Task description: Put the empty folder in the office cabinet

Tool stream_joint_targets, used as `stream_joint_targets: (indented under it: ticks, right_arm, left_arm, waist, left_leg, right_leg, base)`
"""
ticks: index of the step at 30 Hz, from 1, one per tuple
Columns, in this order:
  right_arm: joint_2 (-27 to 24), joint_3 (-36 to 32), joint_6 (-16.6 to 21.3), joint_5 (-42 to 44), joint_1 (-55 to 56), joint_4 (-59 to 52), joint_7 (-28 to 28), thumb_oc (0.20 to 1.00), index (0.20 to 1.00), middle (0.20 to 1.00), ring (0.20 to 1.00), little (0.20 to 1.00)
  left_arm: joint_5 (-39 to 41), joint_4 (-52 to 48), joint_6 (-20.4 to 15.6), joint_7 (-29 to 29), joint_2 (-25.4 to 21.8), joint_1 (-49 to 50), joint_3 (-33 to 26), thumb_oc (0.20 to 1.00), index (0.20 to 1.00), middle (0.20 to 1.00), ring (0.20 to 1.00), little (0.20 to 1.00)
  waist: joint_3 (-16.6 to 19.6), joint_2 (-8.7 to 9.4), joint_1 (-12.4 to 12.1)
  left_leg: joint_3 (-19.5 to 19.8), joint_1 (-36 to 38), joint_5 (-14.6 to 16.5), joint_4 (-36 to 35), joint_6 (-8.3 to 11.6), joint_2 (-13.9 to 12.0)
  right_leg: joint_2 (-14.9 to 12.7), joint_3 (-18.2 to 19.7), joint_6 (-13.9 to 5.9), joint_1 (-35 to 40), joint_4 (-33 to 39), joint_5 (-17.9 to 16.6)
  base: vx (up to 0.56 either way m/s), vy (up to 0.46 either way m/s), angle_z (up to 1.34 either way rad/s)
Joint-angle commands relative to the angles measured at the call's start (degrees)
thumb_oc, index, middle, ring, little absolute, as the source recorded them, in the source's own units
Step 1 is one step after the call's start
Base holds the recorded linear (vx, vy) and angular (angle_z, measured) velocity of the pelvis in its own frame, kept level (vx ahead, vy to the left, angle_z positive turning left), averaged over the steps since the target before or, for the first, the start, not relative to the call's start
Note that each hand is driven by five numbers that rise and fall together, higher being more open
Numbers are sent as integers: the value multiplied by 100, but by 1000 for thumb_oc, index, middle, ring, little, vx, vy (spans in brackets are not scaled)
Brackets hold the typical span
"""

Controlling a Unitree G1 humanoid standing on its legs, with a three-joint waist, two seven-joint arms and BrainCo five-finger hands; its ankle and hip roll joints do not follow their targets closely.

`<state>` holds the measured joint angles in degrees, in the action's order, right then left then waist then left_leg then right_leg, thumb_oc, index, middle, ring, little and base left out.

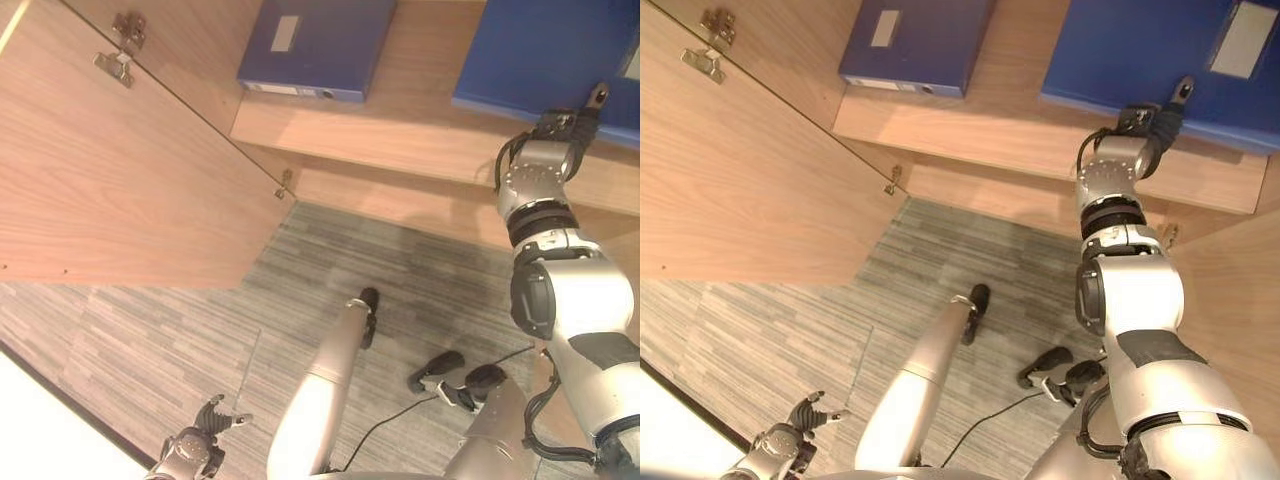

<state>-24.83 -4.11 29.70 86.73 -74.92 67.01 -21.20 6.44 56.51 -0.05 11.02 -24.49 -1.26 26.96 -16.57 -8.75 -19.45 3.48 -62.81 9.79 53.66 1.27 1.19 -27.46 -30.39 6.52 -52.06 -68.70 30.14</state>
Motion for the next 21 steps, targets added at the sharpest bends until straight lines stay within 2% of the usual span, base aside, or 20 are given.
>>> stream_joint_targets:
  ticks: [1,5,6,7,12,15,16,17,21]
  right_arm:
    - [-174,233,231,-26,-414,-624,305,200,200,200,200,200]
    - [-136,242,228,67,-440,-650,416,200,200,200,200,200]
    - [-148,256,223,108,-436,-656,439,322,322,322,322,322]
    - [-194,304,180,150,-441,-588,492,1000,1000,1000,1000,1000]
    - [-408,647,-107,61,-622,-389,675,1000,1000,1000,1000,1000]
    - [-531,1097,-644,-243,-753,21,752,1000,1000,1000,1000,1000]
    - [-532,1099,-645,-242,-756,24,753,1000,1000,1000,1000,1000]
    - [-548,1285,-922,-366,-796,188,813,1000,1000,1000,1000,1000]
    - [-635,1464,-1271,-509,-824,471,954,1000,1000,1000,1000,1000]
  left_arm:
    - [209,500,32,217,-68,-11,81,1000,1000,1000,1000,1000]
    - [210,659,10,266,-55,-50,10,1000,1000,1000,1000,1000]
    - [208,702,12,279,-63,-50,-15,1000,1000,1000,1000,1000]
    - [237,767,2,277,-68,-70,-61,1000,1000,1000,1000,1000]
    - [232,981,-46,285,-112,-191,-121,1000,1000,1000,1000,1000]
    - [228,1180,-77,227,-130,-245,-174,1000,1000,1000,1000,1000]
    - [228,1181,-78,227,-129,-246,-174,1000,1000,1000,1000,1000]
    - [212,1254,-82,186,-144,-252,-192,1000,1000,1000,1000,1000]
    - [169,1362,-100,128,-146,-291,-199,1000,1000,1000,1000,1000]
  waist:
    - [115,83,-87]
    - [129,123,-88]
    - [134,135,-86]
    - [141,158,-90]
    - [135,243,-106]
    - [150,333,-108]
    - [148,331,-108]
    - [163,379,-107]
    - [189,447,-122]
  left_leg:
    - [-42,77,686,231,-339,-39]
    - [-54,109,731,252,-329,-61]
    - [-64,122,735,248,-323,-68]
    - [-70,133,733,241,-316,-70]
    - [-78,192,711,181,-290,-96]
    - [-83,261,683,107,-258,-132]
    - [-82,263,682,106,-258,-132]
    - [-78,285,667,73,-246,-148]
    - [-75,331,623,-32,-215,-184]
  right_leg:
    - [2,875,-526,193,523,-262]
    - [-13,881,-534,222,529,-254]
    - [-16,875,-545,230,536,-264]
    - [-12,875,-552,245,556,-270]
    - [-1,850,-566,309,614,-308]
    - [25,819,-560,374,692,-344]
    - [25,818,-560,376,694,-345]
    - [35,812,-555,392,720,-355]
    - [41,753,-575,453,802,-385]
  base:
    - [0,0,0]
    - [0,0,0]
    - [0,0,0]
    - [0,0,0]
    - [0,0,0]
    - [0,0,0]
    - [0,0,0]
    - [0,0,0]
    - [0,0,0]
